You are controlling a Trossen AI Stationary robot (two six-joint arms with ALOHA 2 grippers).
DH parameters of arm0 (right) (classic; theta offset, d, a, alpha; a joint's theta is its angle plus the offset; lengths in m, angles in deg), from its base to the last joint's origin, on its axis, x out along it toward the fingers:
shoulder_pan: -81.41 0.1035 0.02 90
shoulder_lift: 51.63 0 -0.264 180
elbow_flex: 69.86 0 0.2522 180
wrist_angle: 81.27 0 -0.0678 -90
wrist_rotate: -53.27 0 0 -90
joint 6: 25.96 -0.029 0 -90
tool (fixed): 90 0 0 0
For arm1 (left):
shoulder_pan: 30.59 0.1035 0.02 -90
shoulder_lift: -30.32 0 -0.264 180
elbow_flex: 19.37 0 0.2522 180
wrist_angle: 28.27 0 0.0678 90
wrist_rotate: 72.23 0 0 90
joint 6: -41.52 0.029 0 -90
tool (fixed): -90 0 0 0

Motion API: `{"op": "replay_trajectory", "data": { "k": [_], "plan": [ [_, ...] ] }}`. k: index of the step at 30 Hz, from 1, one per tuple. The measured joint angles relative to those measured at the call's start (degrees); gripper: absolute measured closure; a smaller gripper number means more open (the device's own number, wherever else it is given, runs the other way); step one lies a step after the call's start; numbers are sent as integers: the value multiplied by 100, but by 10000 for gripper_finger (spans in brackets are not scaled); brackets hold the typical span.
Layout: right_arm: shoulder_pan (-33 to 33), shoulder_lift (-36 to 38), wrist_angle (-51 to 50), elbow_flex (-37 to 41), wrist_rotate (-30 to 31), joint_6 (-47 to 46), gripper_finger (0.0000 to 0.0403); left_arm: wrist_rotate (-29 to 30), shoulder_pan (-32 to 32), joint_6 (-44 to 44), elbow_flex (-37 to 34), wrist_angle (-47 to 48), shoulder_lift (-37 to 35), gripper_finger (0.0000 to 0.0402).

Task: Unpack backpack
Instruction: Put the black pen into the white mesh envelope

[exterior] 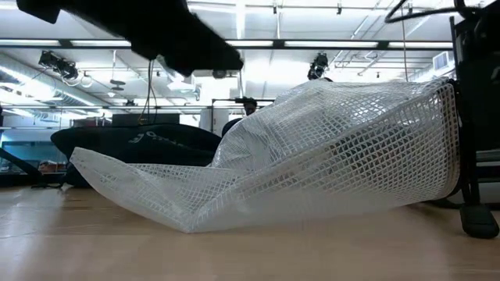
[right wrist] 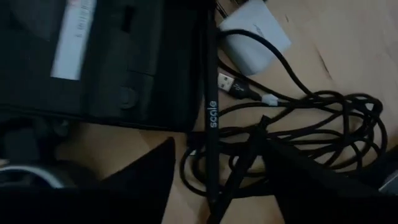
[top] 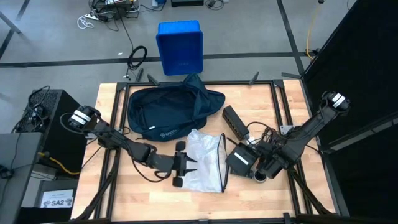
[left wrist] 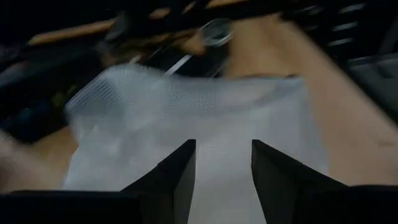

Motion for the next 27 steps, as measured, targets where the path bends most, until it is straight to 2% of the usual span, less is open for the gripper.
{"op": "replay_trajectory", "data": {
  "k": [3,5,7,10,12,16,18,23,27],
  "plan": [
    [0,-2,13,-244,136,172,152,-460,-191,408,2,-411,0,275],
    [0,-2,68,-413,393,323,149,-454,-351,518,2,-484,-4,275],
    [-3,-2,261,-567,750,544,150,-199,-487,525,2,-422,8,275],
    [-82,-2,1145,-650,1160,1300,163,89,-635,417,2,-473,200,275],
    [-233,-75,2047,-651,1166,2062,175,135,-687,346,64,-492,408,275],
    [-530,-548,3731,-654,795,3529,210,168,-722,367,556,-376,1050,275],
    [-668,-881,4180,-656,566,3973,231,188,-726,515,947,-109,1398,275],
    [-1058,-1739,4652,-652,-220,4239,288,189,-733,572,1963,998,2019,275],
    [-1254,-2296,5547,-650,-854,4539,329,199,-733,505,2433,1521,2230,275]
  ]
}}
